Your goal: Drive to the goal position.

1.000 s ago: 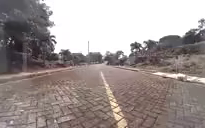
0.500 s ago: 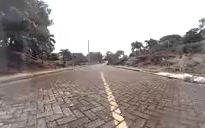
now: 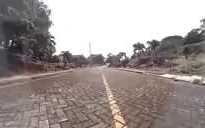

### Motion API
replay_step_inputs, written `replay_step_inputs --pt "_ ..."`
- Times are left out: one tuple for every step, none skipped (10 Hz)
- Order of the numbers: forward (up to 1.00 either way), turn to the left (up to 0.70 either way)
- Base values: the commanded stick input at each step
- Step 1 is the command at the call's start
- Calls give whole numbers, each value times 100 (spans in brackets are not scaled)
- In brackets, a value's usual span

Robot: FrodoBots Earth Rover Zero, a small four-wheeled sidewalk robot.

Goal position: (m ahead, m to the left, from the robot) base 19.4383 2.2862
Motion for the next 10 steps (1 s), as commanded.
replay_step_inputs --pt "70 0" --pt "70 0" --pt "70 0" --pt "70 0" --pt "70 0" --pt "70 0" --pt "70 0" --pt "70 0" --pt "70 0" --pt "70 0"
